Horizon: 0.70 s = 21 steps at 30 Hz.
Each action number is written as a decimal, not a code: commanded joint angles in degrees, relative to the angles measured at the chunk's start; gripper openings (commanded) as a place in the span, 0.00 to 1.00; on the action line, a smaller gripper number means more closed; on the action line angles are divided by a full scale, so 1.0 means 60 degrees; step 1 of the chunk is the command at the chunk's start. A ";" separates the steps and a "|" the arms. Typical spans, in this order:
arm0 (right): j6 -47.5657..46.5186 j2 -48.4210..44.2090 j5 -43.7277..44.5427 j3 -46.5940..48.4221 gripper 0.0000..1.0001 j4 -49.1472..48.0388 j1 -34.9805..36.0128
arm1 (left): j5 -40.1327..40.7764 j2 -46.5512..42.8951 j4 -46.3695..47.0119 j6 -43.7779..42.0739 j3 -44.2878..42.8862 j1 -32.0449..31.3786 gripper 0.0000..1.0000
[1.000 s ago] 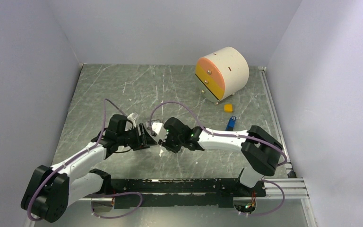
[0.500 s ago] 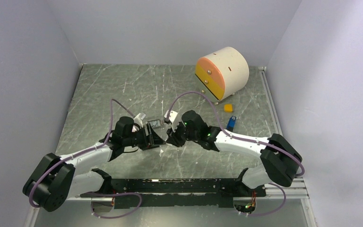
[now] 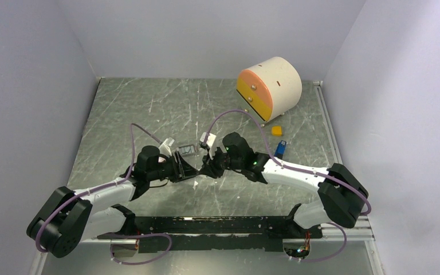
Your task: Load the staples into the stapler
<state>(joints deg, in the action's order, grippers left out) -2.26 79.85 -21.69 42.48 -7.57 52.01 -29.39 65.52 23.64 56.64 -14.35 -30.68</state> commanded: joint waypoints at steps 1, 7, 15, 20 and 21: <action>0.0008 -0.0155 -0.0584 0.0039 0.13 -0.0223 -0.0024 | -0.0037 -0.0171 0.1269 0.0179 0.0211 -0.0102 0.46; 0.0059 -0.0212 -0.0816 0.0044 0.12 -0.0295 -0.0027 | -0.0074 -0.0155 0.1303 0.0021 0.0215 -0.0116 0.30; 0.0222 -0.0154 -0.0797 0.0032 0.12 -0.0616 -0.0025 | -0.0279 0.0054 0.0470 -0.0604 -0.0118 -0.0146 0.25; 0.0345 -0.0155 -0.0634 -0.0067 0.12 -0.0912 -0.0034 | -0.0975 0.0338 0.0485 -0.0753 -0.0235 -0.0157 0.19; 0.0360 -0.0140 -0.0605 -0.0077 0.12 -0.0945 -0.0034 | -0.1082 0.0390 0.0656 -0.0712 -0.0200 -0.0160 0.13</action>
<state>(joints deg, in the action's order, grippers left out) -1.13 79.85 -25.12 42.46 -8.27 51.81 -31.31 66.37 26.48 54.43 -14.63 -30.96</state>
